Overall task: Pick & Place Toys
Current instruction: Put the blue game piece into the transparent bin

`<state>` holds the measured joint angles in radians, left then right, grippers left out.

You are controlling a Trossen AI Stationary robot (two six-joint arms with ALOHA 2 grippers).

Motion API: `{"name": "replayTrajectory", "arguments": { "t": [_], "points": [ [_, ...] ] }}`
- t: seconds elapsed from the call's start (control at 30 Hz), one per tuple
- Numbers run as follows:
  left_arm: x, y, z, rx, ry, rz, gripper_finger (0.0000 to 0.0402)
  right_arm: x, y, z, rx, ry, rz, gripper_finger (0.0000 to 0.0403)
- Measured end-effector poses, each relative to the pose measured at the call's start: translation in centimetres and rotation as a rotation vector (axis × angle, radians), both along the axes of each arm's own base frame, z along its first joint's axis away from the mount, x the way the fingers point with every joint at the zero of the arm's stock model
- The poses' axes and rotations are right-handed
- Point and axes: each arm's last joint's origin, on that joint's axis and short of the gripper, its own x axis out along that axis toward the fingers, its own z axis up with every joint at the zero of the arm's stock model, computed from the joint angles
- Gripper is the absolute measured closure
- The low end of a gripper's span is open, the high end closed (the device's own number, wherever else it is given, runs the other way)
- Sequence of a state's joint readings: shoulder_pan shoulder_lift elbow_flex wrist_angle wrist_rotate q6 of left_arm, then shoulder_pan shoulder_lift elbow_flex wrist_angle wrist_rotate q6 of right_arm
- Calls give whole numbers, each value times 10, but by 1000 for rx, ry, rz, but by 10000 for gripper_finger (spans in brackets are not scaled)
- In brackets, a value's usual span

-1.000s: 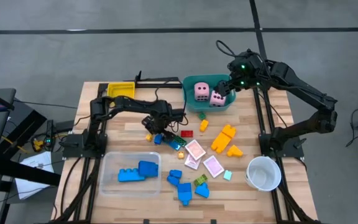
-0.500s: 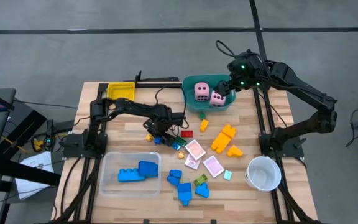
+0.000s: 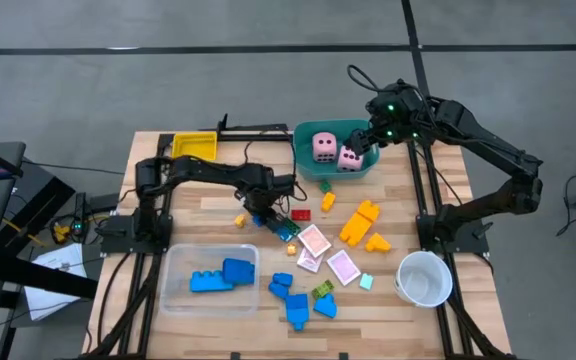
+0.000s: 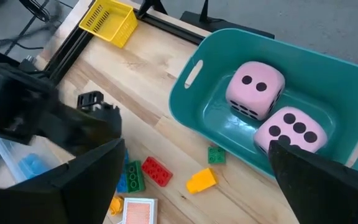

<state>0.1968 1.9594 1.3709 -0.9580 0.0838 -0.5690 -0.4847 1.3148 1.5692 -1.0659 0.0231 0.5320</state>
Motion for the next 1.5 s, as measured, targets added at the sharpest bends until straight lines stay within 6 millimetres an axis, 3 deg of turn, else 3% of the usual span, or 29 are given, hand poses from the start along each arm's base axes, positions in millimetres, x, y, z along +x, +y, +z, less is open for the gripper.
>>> {"name": "replayTrajectory", "arguments": {
  "t": [0.2,0.3,0.5,0.7,0.8,0.97,1.27,1.5],
  "points": [
    [-10,0,65,104,-269,-153,277,0,0,0,-2,-4,0,17],
    [-21,-13,105,166,-430,-288,276,0,0,0,-1,-4,-1,17],
    [-68,-55,178,239,-687,-514,261,0,0,0,3,4,0,17],
    [-117,-87,217,225,-863,-580,276,0,0,0,-1,5,5,17],
    [-138,-100,221,180,-904,-571,268,0,0,0,0,5,10,17],
    [-163,-121,208,58,-898,-524,268,0,1,-1,17,3,25,17],
    [-183,-156,157,-83,-740,-471,267,-2,2,-2,28,23,26,17],
    [-192,-173,119,-154,-627,-407,269,-1,3,-2,42,16,41,17]
  ]
}}
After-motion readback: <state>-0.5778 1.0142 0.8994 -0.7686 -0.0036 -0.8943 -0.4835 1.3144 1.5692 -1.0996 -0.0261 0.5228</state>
